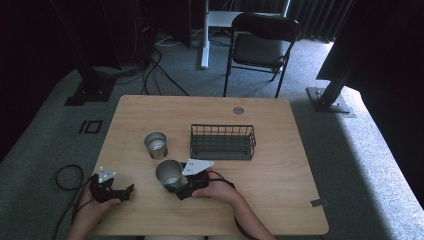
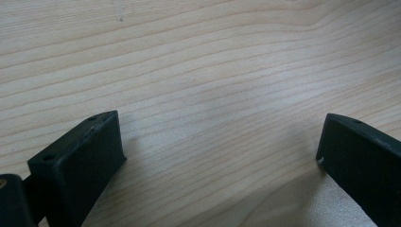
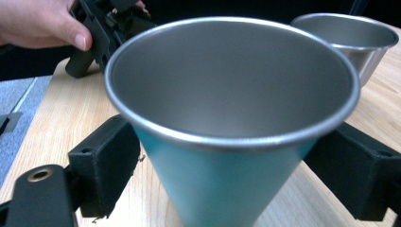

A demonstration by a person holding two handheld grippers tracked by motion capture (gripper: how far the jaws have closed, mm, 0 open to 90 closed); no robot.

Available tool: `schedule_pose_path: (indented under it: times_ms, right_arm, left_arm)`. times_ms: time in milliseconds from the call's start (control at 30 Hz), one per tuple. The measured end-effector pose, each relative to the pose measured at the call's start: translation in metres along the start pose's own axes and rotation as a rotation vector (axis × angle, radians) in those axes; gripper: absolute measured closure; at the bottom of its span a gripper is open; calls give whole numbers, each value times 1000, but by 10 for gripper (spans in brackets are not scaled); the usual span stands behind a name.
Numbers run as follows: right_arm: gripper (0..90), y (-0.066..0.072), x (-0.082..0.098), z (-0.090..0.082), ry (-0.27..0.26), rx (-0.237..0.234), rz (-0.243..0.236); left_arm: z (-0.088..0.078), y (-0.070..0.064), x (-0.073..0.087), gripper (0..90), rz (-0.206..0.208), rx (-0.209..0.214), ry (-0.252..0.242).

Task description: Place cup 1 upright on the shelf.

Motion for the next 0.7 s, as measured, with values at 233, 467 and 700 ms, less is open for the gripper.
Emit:
schedule_pose_path:
  times_ms: [233,467,700]
  right_arm:
    - [115,3,-7,4,-49,-8,14]
    - [114,4,-8,7,-61,-9,22]
    - [115,5,-11,10,-73,3,-14]
  left_arm:
    - [0,0,0,19,0,0,0]
    - [0,0,0,19,0,0,0]
    - [0,0,0,19,0,0,0]
Point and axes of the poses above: each handheld gripper's, and its own axes: z roughly forward along the jaws, x roughly out of its underside, y roughly to its left, the point moved 8 cm from there along z, roughly forward along the jaws, and after that the axes turned 14 degrees about z, right-handed, at the moved point
